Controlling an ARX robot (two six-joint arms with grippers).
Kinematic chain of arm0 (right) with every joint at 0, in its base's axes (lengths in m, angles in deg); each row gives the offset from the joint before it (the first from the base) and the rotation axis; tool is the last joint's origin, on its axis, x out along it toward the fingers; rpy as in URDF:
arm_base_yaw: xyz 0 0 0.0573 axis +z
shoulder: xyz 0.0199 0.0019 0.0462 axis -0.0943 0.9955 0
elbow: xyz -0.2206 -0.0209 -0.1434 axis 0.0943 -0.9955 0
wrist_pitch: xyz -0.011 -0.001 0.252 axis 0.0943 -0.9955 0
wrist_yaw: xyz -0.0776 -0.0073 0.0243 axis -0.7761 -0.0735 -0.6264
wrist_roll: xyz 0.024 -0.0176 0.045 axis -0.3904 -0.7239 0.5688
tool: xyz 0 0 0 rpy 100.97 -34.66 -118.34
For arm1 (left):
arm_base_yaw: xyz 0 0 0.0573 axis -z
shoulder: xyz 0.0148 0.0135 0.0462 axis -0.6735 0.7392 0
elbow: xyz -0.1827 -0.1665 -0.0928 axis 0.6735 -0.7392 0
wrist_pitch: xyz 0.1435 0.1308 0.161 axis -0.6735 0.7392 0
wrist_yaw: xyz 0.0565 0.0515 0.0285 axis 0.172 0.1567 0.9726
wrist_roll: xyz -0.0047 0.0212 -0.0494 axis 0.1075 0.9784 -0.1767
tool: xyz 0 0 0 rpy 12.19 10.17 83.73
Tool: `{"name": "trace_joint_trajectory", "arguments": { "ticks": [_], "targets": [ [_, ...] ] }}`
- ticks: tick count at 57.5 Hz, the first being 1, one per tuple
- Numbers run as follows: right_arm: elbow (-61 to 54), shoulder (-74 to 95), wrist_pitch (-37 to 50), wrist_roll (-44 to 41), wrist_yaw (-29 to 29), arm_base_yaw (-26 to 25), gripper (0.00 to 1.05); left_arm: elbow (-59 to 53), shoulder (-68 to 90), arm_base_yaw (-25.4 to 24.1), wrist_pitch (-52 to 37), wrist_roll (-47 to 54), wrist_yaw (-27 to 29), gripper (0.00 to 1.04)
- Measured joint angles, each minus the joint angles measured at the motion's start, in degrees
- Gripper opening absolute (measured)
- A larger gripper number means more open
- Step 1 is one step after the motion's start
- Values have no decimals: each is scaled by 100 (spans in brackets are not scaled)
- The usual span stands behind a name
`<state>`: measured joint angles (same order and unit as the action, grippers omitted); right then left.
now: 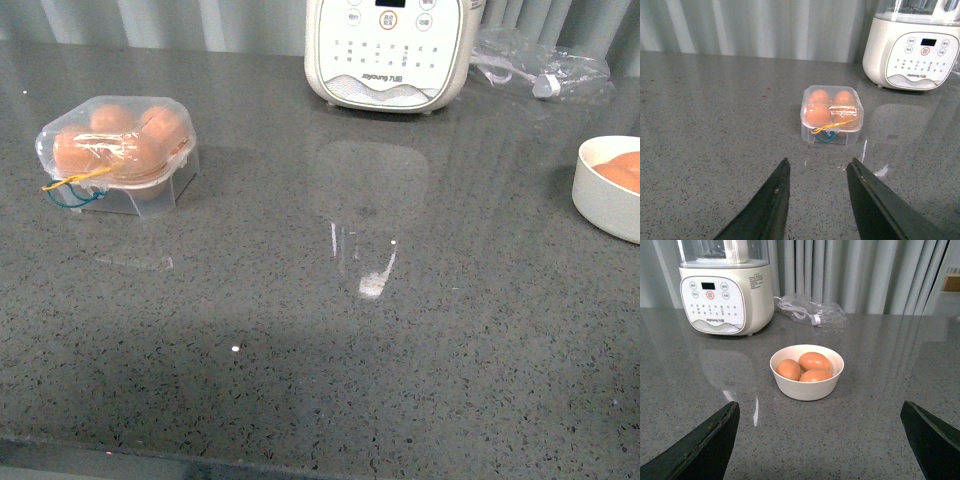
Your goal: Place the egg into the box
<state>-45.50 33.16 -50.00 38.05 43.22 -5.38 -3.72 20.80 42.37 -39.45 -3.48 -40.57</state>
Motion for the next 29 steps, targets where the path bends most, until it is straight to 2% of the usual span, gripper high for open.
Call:
{"name": "trace_joint_trajectory", "arguments": {
  "ticks": [20,29],
  "targets": [
    [0,0,0,2,0,0,97,0,0,0,0,2,0,99],
    [0,0,0,2,0,0,97,0,0,-2,0,2,0,98]
  ]
}}
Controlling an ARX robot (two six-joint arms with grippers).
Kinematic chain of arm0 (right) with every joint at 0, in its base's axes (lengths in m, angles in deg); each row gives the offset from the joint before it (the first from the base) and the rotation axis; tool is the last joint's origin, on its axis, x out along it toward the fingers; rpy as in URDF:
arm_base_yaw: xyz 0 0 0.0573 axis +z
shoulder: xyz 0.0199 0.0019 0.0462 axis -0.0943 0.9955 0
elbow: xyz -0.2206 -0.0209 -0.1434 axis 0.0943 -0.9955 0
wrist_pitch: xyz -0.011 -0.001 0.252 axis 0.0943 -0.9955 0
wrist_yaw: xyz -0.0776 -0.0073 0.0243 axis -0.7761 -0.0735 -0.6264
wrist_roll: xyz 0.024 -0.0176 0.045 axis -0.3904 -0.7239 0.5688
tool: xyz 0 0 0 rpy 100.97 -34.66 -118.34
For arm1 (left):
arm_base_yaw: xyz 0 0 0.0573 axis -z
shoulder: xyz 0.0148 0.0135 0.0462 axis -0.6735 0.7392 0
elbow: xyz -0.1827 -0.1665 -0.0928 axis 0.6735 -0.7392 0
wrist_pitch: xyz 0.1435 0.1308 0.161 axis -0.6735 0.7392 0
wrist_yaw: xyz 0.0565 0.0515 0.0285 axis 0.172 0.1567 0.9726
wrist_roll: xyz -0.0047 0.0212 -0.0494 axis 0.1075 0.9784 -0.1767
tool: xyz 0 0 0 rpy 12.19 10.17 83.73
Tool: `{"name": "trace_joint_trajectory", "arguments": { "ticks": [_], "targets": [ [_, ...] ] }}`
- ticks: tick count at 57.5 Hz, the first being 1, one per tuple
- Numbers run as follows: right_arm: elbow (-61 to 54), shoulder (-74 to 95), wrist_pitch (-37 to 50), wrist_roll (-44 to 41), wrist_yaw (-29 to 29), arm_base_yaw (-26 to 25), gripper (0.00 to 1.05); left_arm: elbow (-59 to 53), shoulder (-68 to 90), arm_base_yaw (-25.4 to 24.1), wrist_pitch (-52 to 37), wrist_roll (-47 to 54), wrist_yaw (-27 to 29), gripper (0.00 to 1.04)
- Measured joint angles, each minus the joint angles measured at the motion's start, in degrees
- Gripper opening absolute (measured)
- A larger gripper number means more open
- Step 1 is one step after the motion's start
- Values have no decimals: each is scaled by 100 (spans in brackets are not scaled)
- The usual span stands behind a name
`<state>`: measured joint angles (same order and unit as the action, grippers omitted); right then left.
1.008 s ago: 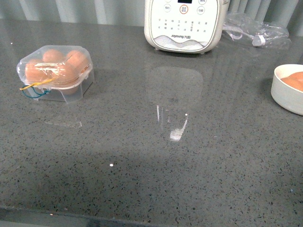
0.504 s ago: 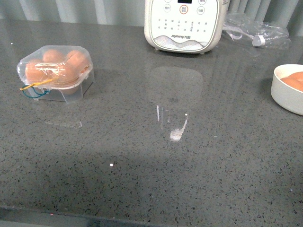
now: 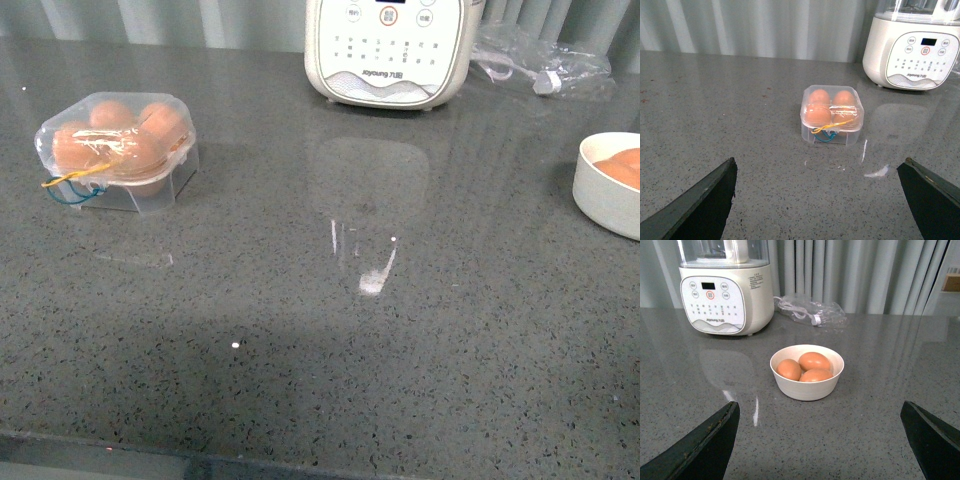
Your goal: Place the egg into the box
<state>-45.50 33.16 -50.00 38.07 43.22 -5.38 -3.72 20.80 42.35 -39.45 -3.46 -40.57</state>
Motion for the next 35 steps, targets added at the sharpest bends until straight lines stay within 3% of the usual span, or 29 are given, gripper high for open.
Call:
{"name": "trace_joint_trajectory", "arguments": {
  "ticks": [35],
  "targets": [
    [0,0,0,0,0,0,97,0,0,0,0,0,0,98]
  ]
}}
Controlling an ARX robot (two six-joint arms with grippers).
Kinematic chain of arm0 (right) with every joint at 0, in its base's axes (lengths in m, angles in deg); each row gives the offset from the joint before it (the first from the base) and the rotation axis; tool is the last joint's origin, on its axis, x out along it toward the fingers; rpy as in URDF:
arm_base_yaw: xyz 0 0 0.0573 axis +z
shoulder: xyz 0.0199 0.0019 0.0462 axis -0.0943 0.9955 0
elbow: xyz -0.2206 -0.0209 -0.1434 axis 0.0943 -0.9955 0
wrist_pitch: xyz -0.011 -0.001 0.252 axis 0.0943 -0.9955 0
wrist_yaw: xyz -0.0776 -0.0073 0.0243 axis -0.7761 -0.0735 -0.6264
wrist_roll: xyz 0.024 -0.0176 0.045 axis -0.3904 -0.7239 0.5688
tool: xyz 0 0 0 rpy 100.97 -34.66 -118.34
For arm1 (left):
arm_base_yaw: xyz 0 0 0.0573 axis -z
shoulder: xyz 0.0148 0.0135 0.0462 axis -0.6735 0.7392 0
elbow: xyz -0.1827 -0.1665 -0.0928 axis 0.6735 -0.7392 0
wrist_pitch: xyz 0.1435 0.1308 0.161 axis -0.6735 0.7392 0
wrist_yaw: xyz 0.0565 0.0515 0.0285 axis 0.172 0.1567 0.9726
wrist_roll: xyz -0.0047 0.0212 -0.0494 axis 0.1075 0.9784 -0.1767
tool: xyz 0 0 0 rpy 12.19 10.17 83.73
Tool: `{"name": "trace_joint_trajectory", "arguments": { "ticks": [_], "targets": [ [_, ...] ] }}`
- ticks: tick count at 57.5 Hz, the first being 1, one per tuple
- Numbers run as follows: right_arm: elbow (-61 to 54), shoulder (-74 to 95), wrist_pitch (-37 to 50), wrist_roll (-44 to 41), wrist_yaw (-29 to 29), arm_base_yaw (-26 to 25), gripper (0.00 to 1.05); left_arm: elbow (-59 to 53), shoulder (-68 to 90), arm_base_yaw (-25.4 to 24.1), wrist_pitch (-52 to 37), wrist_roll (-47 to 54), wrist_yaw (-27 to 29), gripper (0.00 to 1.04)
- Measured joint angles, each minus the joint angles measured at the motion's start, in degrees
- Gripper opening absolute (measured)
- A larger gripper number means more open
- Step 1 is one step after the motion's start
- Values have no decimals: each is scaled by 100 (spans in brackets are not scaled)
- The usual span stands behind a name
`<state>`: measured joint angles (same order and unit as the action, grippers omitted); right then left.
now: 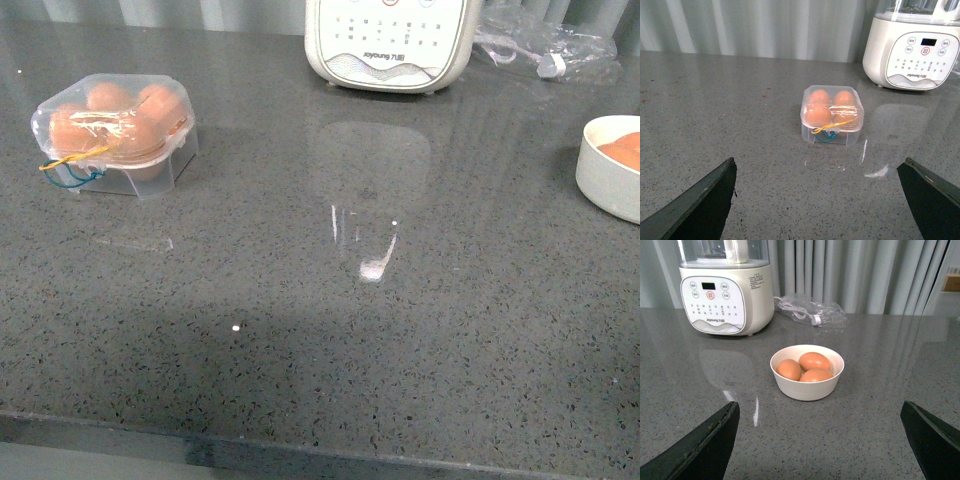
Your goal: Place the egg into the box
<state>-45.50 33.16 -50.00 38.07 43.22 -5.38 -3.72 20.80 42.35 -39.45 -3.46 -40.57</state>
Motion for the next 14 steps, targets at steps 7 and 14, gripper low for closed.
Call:
{"name": "trace_joint_trajectory", "arguments": {
  "ticks": [7,14],
  "targets": [
    [0,0,0,0,0,0,97,0,0,0,0,0,0,98],
    [0,0,0,-2,0,0,97,0,0,0,0,0,0,98]
  ]
}}
